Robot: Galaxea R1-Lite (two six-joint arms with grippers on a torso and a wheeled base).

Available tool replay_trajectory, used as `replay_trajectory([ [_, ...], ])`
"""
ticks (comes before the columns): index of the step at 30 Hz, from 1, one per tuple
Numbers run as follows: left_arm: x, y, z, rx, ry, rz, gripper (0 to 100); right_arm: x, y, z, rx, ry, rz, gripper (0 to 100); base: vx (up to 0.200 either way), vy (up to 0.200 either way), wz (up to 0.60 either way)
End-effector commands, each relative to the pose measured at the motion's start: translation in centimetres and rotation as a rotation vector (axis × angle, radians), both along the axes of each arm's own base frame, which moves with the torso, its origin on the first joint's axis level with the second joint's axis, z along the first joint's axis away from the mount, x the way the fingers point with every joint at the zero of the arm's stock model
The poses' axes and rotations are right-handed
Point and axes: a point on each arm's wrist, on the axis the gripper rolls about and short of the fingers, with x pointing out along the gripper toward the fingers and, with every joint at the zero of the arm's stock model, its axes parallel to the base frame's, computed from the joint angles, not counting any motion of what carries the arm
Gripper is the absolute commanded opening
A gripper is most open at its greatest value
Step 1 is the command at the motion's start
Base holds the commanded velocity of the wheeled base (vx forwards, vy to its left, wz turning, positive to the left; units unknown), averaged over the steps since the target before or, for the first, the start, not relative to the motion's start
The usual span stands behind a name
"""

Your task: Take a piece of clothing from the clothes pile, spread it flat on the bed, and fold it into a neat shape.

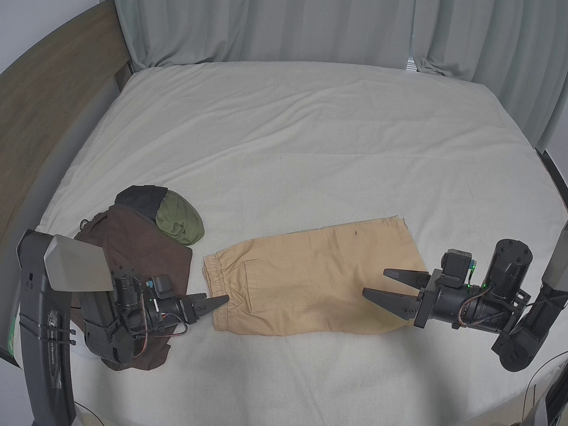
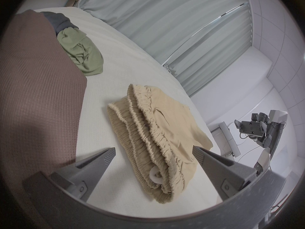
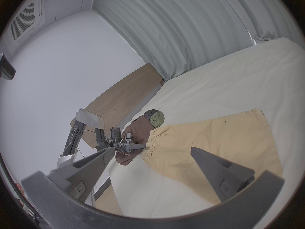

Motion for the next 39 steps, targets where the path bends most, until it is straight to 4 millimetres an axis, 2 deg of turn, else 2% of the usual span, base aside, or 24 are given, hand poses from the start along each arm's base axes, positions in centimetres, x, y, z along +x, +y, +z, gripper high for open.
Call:
replay_trajectory([
  [1, 0.4, -0.4, -1.2, -0.001, 0.018, -0.005, 100, 0.0, 0.1, 0.0, 0.0, 0.0, 0.005, 100, 0.0, 0.0, 0.0],
  [7, 0.9, -0.9, -2.1, 0.008, 0.017, 0.001, 100, 0.0, 0.1, 0.0, 0.0, 0.0, 0.003, 100, 0.0, 0.0, 0.0],
  [16, 1.3, -1.8, -2.4, -0.004, 0.022, -0.004, 100, 0.0, 0.2, 0.0, 0.0, 0.0, 0.005, 100, 0.0, 0.0, 0.0],
  [31, 1.6, -2.7, -2.0, -0.011, 0.01, 0.011, 100, 0.0, 0.2, -0.1, 0.0, 0.001, 0.005, 100, 0.0, 0.0, 0.0],
  [39, 2.0, -3.4, -2.0, 0.0, 0.004, 0.076, 100, 0.0, 0.2, -0.2, -0.002, 0.005, 0.005, 100, 0.0, 0.0, 0.0],
])
